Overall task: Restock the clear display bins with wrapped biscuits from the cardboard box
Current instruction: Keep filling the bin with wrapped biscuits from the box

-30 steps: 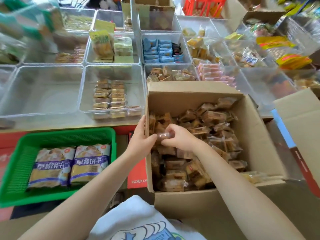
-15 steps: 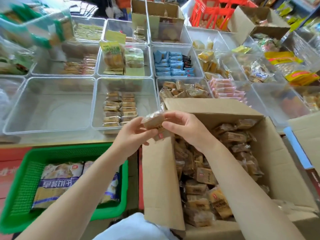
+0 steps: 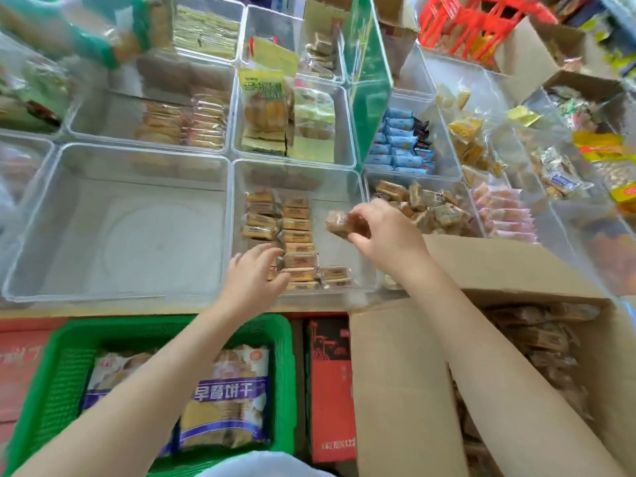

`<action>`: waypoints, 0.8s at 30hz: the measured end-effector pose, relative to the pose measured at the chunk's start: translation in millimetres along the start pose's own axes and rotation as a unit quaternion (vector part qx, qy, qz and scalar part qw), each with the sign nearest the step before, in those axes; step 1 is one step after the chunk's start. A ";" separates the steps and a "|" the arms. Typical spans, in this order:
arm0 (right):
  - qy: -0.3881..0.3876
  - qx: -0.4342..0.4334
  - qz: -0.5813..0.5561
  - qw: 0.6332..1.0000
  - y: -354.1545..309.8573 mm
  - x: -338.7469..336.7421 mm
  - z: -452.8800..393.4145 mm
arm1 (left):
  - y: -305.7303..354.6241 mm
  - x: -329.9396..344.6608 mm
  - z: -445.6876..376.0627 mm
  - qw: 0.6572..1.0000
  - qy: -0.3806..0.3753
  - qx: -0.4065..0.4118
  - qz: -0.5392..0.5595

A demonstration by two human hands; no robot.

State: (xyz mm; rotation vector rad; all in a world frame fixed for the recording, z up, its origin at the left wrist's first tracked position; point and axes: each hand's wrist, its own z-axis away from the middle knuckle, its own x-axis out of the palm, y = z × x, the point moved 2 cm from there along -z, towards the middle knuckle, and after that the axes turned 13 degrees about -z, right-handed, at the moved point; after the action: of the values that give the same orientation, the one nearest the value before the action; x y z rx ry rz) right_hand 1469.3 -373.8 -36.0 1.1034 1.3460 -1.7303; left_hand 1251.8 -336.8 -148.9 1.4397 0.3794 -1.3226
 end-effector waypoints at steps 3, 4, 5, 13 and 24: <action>-0.033 0.032 0.061 0.997 8.1 28.3 -30.3 | -25.8 29.5 4.4 0.986 -0.028 0.070 -0.149; -0.052 0.039 0.080 0.995 10.1 40.5 -38.3 | -30.3 36.4 7.4 0.978 -0.028 0.089 -0.186; -0.070 0.044 0.104 0.991 12.0 53.1 -45.3 | -32.6 39.4 8.7 0.975 -0.026 0.094 -0.202; -0.194 0.037 0.225 0.954 28.7 131.3 -68.9 | -35.2 43.1 6.9 0.973 0.003 0.104 -0.205; -0.256 0.088 0.187 0.945 38.3 155.3 -63.9 | -34.5 43.9 6.7 0.972 -0.005 0.096 -0.214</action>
State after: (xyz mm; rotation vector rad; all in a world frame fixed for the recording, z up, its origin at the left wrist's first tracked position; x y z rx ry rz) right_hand 1452.4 -322.5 -199.6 0.8472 0.6291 -1.7081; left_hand 1235.2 -348.2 -201.4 1.5655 0.5931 -1.7493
